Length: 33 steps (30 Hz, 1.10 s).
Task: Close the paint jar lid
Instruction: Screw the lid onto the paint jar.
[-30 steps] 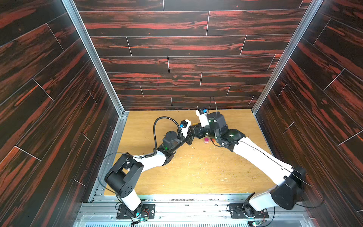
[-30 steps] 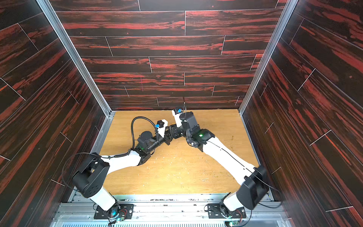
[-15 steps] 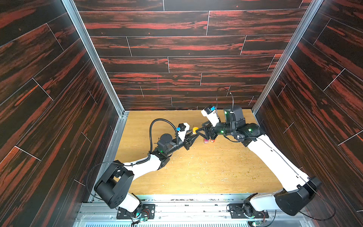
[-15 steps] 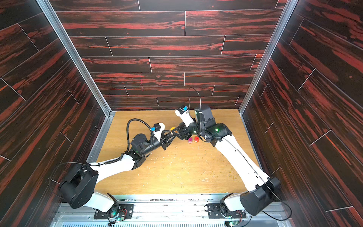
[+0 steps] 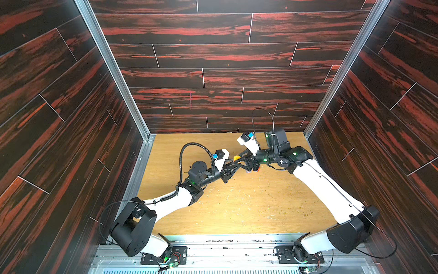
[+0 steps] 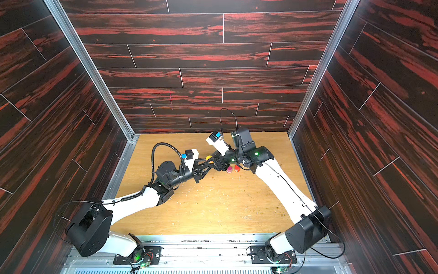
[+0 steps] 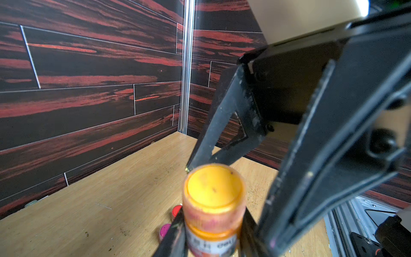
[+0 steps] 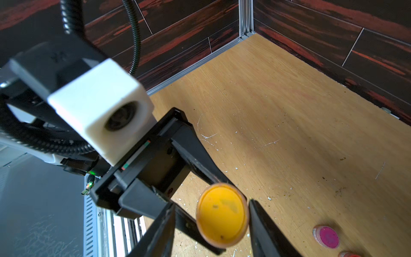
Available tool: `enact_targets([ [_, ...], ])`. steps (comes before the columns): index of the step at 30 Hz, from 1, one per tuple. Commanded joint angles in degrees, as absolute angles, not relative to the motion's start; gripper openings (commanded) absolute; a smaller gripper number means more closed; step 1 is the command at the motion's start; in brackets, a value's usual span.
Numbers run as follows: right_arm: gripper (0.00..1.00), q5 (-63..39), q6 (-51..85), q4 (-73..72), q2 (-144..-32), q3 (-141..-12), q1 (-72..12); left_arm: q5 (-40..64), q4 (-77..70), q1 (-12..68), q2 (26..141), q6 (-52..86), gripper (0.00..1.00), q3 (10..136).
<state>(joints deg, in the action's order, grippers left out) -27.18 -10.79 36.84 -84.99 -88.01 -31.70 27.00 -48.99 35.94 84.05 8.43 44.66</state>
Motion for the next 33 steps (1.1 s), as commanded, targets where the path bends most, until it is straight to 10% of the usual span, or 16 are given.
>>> enact_targets([
  [1,0.50,-28.75,-11.07,37.35,-85.86,-89.40,-31.72,27.74,-49.53,35.68,81.51,8.22,0.24,44.03],
  [17,0.29,-27.62,-8.50,35.76,-87.64,-88.71,-31.70,25.87,-47.74,35.68,82.68,7.15,0.24,45.46],
  [33,0.43,4.52,19.24,16.02,-96.43,-85.54,-40.39,8.39,-56.25,35.68,103.67,4.63,0.22,61.74],
])
